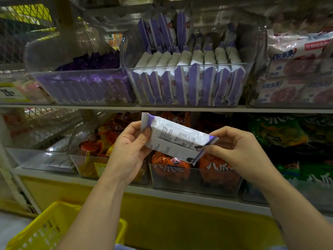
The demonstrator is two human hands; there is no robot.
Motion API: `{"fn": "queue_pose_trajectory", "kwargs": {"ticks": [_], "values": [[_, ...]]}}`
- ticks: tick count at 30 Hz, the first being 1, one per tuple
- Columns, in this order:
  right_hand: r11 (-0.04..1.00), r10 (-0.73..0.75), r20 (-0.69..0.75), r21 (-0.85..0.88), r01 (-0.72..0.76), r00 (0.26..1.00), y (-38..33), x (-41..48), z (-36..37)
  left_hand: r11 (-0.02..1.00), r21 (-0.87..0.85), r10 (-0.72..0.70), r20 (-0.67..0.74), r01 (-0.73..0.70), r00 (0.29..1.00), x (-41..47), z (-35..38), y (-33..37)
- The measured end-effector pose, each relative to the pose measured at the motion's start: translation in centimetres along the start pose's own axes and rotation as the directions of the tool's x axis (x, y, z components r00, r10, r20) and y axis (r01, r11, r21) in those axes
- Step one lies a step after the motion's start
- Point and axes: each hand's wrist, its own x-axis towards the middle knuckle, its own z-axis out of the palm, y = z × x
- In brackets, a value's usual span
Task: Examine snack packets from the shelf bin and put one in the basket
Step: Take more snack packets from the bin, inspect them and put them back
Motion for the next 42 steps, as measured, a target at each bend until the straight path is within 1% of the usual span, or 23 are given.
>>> {"fn": "queue_pose_trajectory", "kwargs": {"ticks": [2,4,6,9,11,13,15,16,18,19,20,21,23,24,25,29,34,37,39,42], "values": [[0.999,0.007,-0.061,0.048,-0.005,0.998,-0.3,-0.1,0.1,0.998,-0.057,-0.015,-0.017,0.014,1.0,0.1,0.1,-0.2],[0.996,0.023,-0.074,0.086,-0.017,0.997,-0.6,-0.2,0.2,0.995,-0.094,-0.027,-0.036,0.024,0.999,0.1,0.2,-0.3],[0.988,0.044,-0.025,0.151,-0.039,0.999,-0.8,-0.3,0.1,0.994,-0.106,-0.04,-0.062,0.033,0.997,0.1,0.3,-0.3],[0.964,0.08,0.049,0.249,-0.09,0.996,-0.7,-0.4,0.2,0.996,-0.079,-0.04,-0.126,0.03,0.991,0.1,0.6,-0.3],[0.939,0.109,0.049,0.323,-0.119,0.993,-0.6,-0.4,0.5,0.999,0.037,0.016,-0.191,-0.009,0.981,0.1,0.9,-0.4],[0.916,0.129,0.007,0.383,-0.122,0.992,-0.7,-0.3,0.8,0.969,0.242,0.123,-0.261,-0.058,0.957,-0.1,1.4,-0.6],[0.92,0.13,-0.05,0.377,-0.102,0.99,-1.0,-0.2,0.9,0.88,0.466,0.246,-0.275,-0.094,0.929,-0.4,2.0,-0.9],[0.93,0.119,-0.083,0.357,-0.082,0.989,-1.2,-0.2,1.0,0.81,0.578,0.291,-0.255,-0.096,0.922,-0.7,2.4,-1.0],[0.953,0.074,-0.15,0.3,-0.026,0.986,-1.5,-0.3,1.3,0.674,0.735,0.322,-0.203,-0.073,0.925,-1.2,3.2,-1.2],[0.962,0.048,-0.172,0.271,0.001,0.984,-1.6,-0.3,1.5,0.648,0.76,0.301,-0.193,-0.052,0.934,-1.3,3.7,-1.2],[0.968,0.022,-0.183,0.25,0.025,0.983,-1.7,-0.4,1.7,0.668,0.744,0.247,-0.192,-0.023,0.95,-1.3,4.1,-1.2],[0.97,-0.002,-0.182,0.24,0.046,0.983,-1.8,-0.5,2.0,0.734,0.678,0.162,-0.196,0.014,0.967,-1.3,4.6,-1.1],[0.969,-0.041,-0.154,0.233,0.077,0.987,-1.9,-0.7,2.4,0.902,0.421,-0.022,-0.178,0.096,0.984,-1.3,5.1,-1.0],[0.971,-0.054,-0.136,0.226,0.084,0.989,-2.0,-0.7,2.6,0.948,0.291,-0.086,-0.16,0.13,0.983,-1.2,5.2,-1.0],[0.972,-0.063,-0.118,0.217,0.088,0.991,-2.1,-0.8,2.7,0.968,0.2,-0.126,-0.149,0.154,0.981,-1.1,5.2,-0.9],[0.97,-0.064,-0.064,0.232,0.077,0.996,-2.0,-0.8,2.9,0.975,-0.021,-0.221,-0.12,0.22,0.968,-0.9,4.7,-0.8],[0.976,-0.088,-0.016,0.2,0.089,0.996,-2.0,-0.9,3.1,0.952,-0.073,-0.306,-0.118,0.299,0.945,-0.7,4.5,-1.0],[0.967,-0.075,0.013,0.245,0.069,0.997,-2.0,-0.9,3.0,0.947,-0.122,-0.314,-0.145,0.298,0.938,-0.6,4.4,-1.0],[0.96,-0.053,0.028,0.276,0.043,0.998,-2.0,-0.8,2.9,0.936,-0.185,-0.33,-0.158,0.301,0.93,-0.5,4.3,-0.9],[0.932,-0.017,0.027,0.363,0.006,0.999,-1.8,-0.6,2.7,0.889,-0.334,-0.366,-0.109,0.312,0.924,-0.5,4.1,-0.7]]}}
